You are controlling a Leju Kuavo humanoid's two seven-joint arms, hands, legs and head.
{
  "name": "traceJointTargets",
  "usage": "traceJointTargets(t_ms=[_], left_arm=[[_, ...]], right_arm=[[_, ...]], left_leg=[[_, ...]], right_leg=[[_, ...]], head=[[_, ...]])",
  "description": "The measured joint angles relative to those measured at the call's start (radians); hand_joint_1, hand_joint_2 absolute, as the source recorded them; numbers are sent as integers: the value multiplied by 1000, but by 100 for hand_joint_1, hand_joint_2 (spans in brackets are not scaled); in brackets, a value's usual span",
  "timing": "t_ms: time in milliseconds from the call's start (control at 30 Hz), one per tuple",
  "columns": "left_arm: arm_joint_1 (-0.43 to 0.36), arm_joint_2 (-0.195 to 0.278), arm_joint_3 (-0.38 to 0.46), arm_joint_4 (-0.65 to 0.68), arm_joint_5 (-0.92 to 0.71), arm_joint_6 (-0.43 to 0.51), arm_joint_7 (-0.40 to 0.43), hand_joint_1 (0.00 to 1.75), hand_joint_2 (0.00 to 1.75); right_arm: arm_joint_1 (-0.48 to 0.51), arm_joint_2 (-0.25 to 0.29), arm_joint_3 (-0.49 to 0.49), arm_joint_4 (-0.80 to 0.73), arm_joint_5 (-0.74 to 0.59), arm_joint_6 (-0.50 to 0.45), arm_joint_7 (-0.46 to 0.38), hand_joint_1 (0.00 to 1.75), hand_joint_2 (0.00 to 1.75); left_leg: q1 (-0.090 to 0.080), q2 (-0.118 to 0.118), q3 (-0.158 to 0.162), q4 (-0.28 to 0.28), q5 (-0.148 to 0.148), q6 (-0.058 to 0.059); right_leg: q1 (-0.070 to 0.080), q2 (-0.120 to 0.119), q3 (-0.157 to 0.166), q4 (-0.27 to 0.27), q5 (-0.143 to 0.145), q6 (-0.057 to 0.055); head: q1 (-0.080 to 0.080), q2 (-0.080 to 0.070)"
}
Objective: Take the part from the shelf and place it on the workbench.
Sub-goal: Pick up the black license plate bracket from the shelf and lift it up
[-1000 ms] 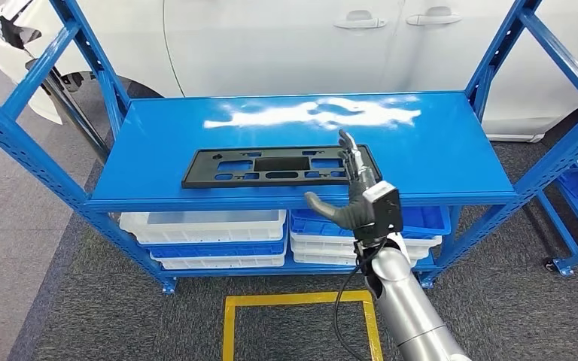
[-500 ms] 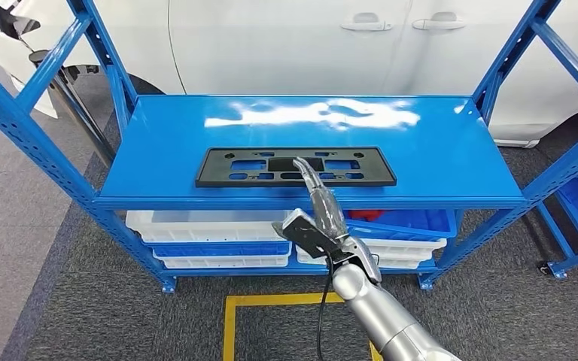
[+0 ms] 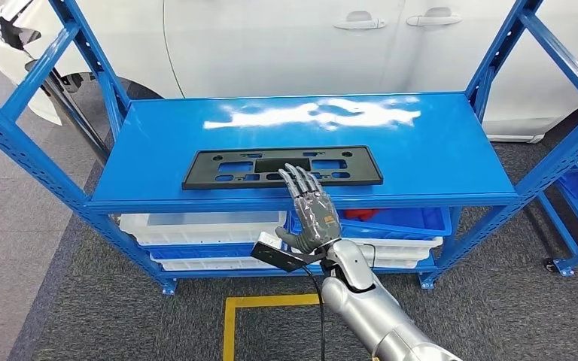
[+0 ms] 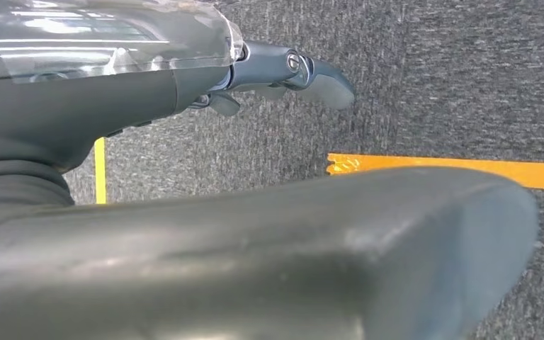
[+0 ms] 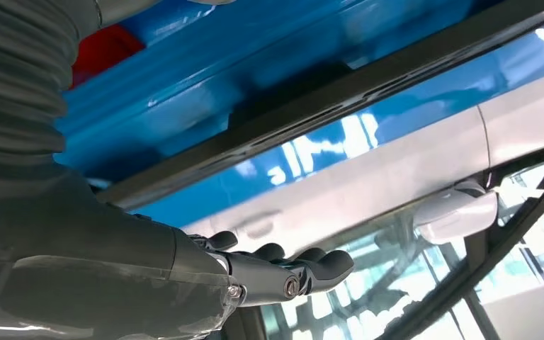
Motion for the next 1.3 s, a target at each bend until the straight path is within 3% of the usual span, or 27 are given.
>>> traceJointTargets(t_ms=[33, 67, 100, 167, 233, 333, 400, 433, 533, 567, 600, 633, 700, 767, 867, 933, 1033, 1067, 1100, 1133, 1167, 1233, 1300], left_arm=[[1, 0, -1, 0, -1, 0, 0, 0, 0], [2, 0, -2, 0, -2, 1, 0, 0, 0], [2, 0, -4, 0, -4, 2, 1, 0, 0], [1, 1, -7, 0, -7, 2, 1, 0, 0], [-2, 1, -9, 0, -8, 2, 1, 0, 0], [-2, 1, -14, 0, -10, 3, 2, 0, 0], [-2, 0, -16, 0, -12, 3, 3, 0, 0], [-3, 0, -17, 0, -13, 4, 3, 0, 0], [-5, 1, -20, 0, -18, 5, 5, 0, 0], [-5, 1, -21, 0, -20, 5, 7, 0, 0], [-5, 1, -23, 0, -22, 5, 8, 0, 0], [-5, 1, -23, 0, -24, 5, 10, 0, 0], [-7, 0, -23, 0, -27, 4, 12, 0, 0], [-9, 0, -23, 0, -29, 3, 15, 0, 0], [-9, 0, -23, 0, -29, 1, 19, 0, 0], [-9, 0, -23, 0, -27, 0, 19, 0, 0], [-8, 0, -23, 0, -26, 0, 19, 0, 0], [-6, 0, -23, 0, -26, 0, 19, 0, 0], [-4, 0, -23, 0, -26, 0, 19, 0, 0], [-1, 0, -23, 0, -25, -1, 19, 0, 0], [1, 1, -23, 1, -25, -2, 19, 0, 0], [3, 1, -23, 1, -26, -5, 18, 0, 0], [2, 2, -23, 2, -26, -9, 17, 0, 0]], right_arm=[[-4, 0, 14, 6, 28, -8, 22, 0, 175], [-7, 0, 30, 14, 55, -16, 46, 0, 175], [-12, 0, 48, 21, 79, -23, 71, 0, 175], [-26, 0, 85, 35, 126, -38, 120, 0, 175], [-46, 0, 120, 48, 167, -52, 166, 0, 175], [-71, -2, 168, 66, 228, -71, 238, 0, 175], [-88, -2, 195, 77, 267, -84, 289, 0, 175], [-101, -2, 211, 85, 286, -90, 313, 0, 175], [-135, -3, 263, 121, 332, -106, 375, 0, 175], [-145, -4, 282, 139, 347, -111, 396, 0, 175], [-155, -5, 305, 162, 365, -115, 422, 0, 175], [-169, -5, 322, 184, 379, -119, 443, 0, 175], [-198, -3, 343, 229, 404, -128, 480, 0, 175], [-224, 0, 350, 274, 424, -137, 512, 0, 175], [-246, 4, 352, 328, 445, -148, 552, 0, 175], [-257, 8, 352, 355, 451, -152, 566, 0, 175], [-261, 11, 341, 372, 442, -156, 541, 0, 44], [-258, 11, 327, 376, 431, -156, 519, 0, 0], [-254, 11, 308, 380, 415, -157, 493, 0, 0], [-251, 11, 283, 383, 397, -157, 464, 0, 0], [-249, 11, 257, 385, 380, -157, 437, 0, 0], [-248, 12, 205, 385, 361, -158, 394, 0, 87], [-249, 15, 170, 386, 366, -158, 377, 0, 175]], left_leg=[[1, 0, -29, 59, -20, -3], [1, 0, -42, 85, -20, -5], [2, 0, -38, 73, -2, -6], [3, 1, 23, -55, 67, -3], [1, 0, 79, -171, 105, 6], [-2, -2, 89, -196, 109, 26], [0, -1, 89, -201, 114, 38], [2, 0, 89, -204, 117, 44], [-1, 2, 84, -205, 119, 51], [-1, 2, 83, -205, 119, 51], [-1, 1, 83, -204, 119, 51], [-1, 0, 83, -203, 119, 51], [-3, -1, 84, -201, 118, 49], [-6, -1, 83, -198, 118, 41], [-6, 0, 80, -200, 120, 26], [-5, 0, 66, -167, 96, 17], [0, 0, -16, 12, 5, 5], [1, 1, -43, 67, -12, 2], [3, 1, -54, 89, -11, 0], [5, 0, -47, 72, 8, -2], [7, -3, -19, 16, 43, -2], [11, -24, 51, -124, 96, -1], [12, -38, 83, -190, 106, 4]], right_leg=[[1, 0, 0, 1, 0, 0], [1, 0, 0, 2, -1, -1], [1, 1, 0, 3, -1, 0], [0, 2, 1, 6, -4, 3], [4, 3, -1, 11, -7, 12], [7, 5, -4, 11, -5, 28], [5, 5, -13, 31, -21, 39], [4, 5, -29, 67, -44, 44], [0, 4, -122, 264, -136, 53], [-1, 4, -142, 306, -145, 54], [-1, 4, -143, 306, -134, 53], [0, 4, -126, 270, -106, 51], [2, 4, -54, 125, -39, 41], [6, 3, -9, 28, -9, 32], [7, 2, -4, 9, -5, 20], [1, 1, 0, 0, 1, 8], [0, 1, 2, -4, 3, 0], [0, 3, 1, -3, 2, 0], [0, 7, 1, -2, 2, 1], [0, 13, 1, 0, 1, 2], [-1, 20, 2, 2, -1, 5], [0, 32, 0, 10, -5, 12], [2, 42, -5, 16, -7, 20]], head=[[0, 0], [0, 0], [0, 0], [0, 0], [0, 0], [0, 0], [0, 0], [0, 0], [0, 0], [0, 0], [0, 0], [0, 0], [0, 0], [0, 0], [0, 0], [0, 0], [0, 0], [0, 0], [0, 0], [0, 0], [0, 0], [0, 0], [0, 0]])
